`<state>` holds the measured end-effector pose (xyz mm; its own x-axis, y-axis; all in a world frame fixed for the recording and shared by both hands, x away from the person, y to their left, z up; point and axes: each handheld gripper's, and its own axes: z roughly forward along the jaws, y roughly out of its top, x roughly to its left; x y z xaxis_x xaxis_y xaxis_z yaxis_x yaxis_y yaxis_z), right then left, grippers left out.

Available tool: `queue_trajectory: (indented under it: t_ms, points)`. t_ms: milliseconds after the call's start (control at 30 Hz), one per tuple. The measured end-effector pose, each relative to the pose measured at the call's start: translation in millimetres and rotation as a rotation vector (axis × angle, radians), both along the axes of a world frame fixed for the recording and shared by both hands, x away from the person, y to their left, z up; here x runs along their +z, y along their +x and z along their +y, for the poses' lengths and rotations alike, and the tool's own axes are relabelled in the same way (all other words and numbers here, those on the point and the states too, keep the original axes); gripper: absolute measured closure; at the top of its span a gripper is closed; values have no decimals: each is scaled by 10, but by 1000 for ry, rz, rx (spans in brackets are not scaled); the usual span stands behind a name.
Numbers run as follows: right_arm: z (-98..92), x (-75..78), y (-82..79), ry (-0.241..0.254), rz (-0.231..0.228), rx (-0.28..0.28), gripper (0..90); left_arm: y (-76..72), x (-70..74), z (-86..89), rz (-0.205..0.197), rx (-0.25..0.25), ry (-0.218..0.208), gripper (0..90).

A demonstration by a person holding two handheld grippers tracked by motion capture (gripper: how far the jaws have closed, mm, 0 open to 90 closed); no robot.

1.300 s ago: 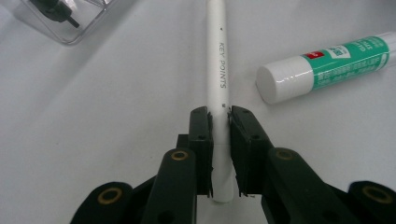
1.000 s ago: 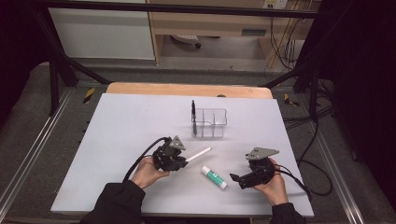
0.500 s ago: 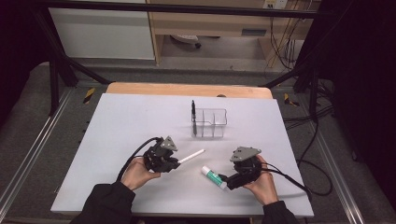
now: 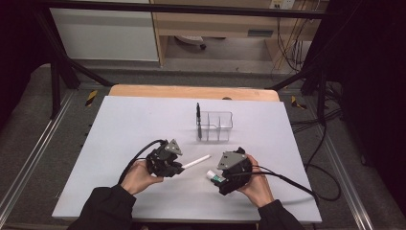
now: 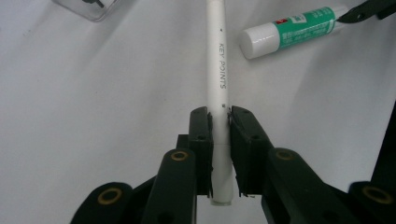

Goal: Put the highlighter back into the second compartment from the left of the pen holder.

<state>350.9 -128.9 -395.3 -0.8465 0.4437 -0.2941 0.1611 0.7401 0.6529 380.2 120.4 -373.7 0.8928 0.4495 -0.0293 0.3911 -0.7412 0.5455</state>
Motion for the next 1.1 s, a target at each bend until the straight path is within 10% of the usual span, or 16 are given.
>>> queue_trajectory:
  t_ms: [1100]
  points:
    - [204, 72, -165, -250, -217, 275, 482, -108, 201, -553, 25, -131, 53, 782]
